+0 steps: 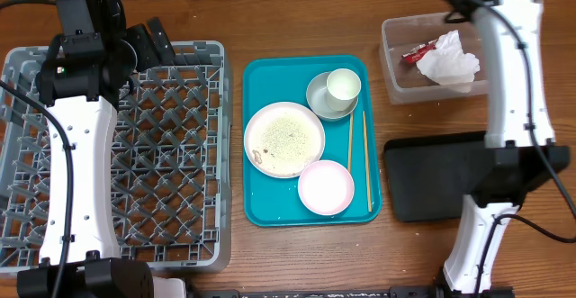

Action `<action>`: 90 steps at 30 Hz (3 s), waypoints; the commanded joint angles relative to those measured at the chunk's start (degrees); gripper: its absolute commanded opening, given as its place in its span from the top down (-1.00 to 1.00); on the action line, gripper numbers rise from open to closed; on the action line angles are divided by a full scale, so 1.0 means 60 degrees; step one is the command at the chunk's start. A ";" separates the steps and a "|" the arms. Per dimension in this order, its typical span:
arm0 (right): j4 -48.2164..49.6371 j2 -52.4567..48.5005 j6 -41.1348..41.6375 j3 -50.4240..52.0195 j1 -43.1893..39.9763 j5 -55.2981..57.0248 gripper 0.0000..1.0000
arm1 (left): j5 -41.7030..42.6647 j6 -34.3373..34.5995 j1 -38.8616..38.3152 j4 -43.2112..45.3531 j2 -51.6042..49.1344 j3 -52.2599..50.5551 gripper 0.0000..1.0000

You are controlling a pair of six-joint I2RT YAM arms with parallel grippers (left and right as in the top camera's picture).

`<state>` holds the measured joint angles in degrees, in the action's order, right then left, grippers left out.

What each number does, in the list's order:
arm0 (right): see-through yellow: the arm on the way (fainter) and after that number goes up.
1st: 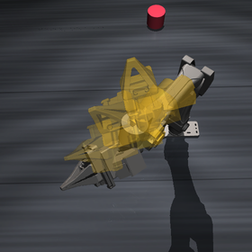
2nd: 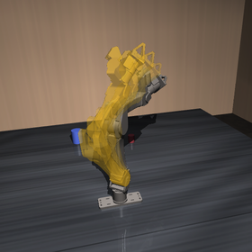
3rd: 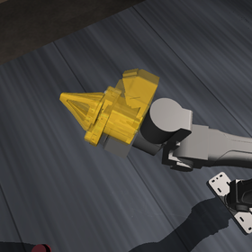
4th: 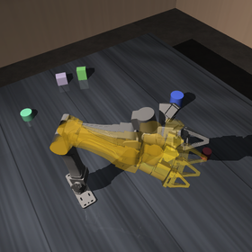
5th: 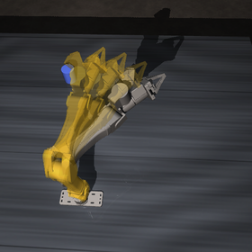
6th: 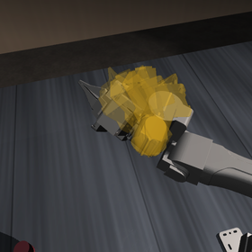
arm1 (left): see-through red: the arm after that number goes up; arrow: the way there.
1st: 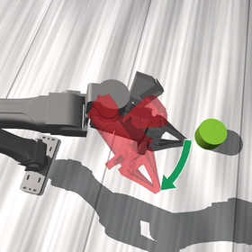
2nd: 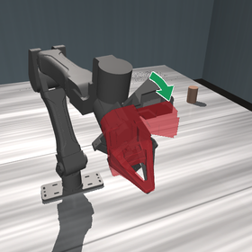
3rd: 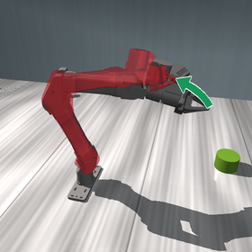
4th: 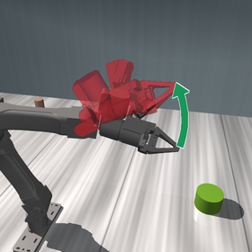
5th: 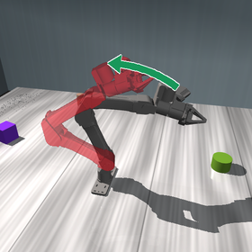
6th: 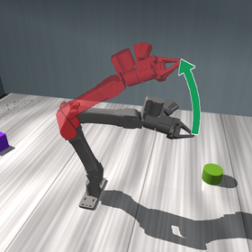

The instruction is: Sort waste into correct bins and load items into the dishwasher

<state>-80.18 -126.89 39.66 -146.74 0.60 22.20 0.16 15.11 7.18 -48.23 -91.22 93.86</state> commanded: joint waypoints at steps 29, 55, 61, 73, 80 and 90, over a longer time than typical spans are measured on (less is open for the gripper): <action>0.0084 0.0251 0.0215 -0.0117 -0.2014 -0.0576 -1.00 | 0.4364 -0.1745 -0.5023 0.1996 -0.0994 0.0222 -1.00; 0.0084 0.0251 0.0215 -0.0117 -0.2014 -0.0576 -1.00 | 0.0882 -0.4819 -0.7635 0.2597 -0.4127 0.0226 -0.46; 0.0084 0.0251 0.0215 -0.0117 -0.2014 -0.0572 -1.00 | 0.0535 -0.4991 -0.7672 0.2718 -0.4524 0.0226 -0.38; 0.0084 0.0251 0.0215 -0.0117 -0.2014 -0.0576 -1.00 | 0.0401 -0.4987 -0.7679 0.2830 -0.5009 0.0226 -0.04; 0.0084 0.0251 0.0215 -0.0117 -0.2014 -0.0572 -1.00 | 0.0361 -0.4951 -0.7675 0.3031 -0.5042 0.0229 0.60; 0.0084 0.0251 0.0215 -0.0117 -0.2014 -0.0576 -1.00 | 0.0357 -0.3891 -0.7588 0.2889 -0.4652 0.0940 0.92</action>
<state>-79.96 -126.91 40.51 -146.74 -11.53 18.39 2.52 -12.01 -39.07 -30.68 -120.95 96.47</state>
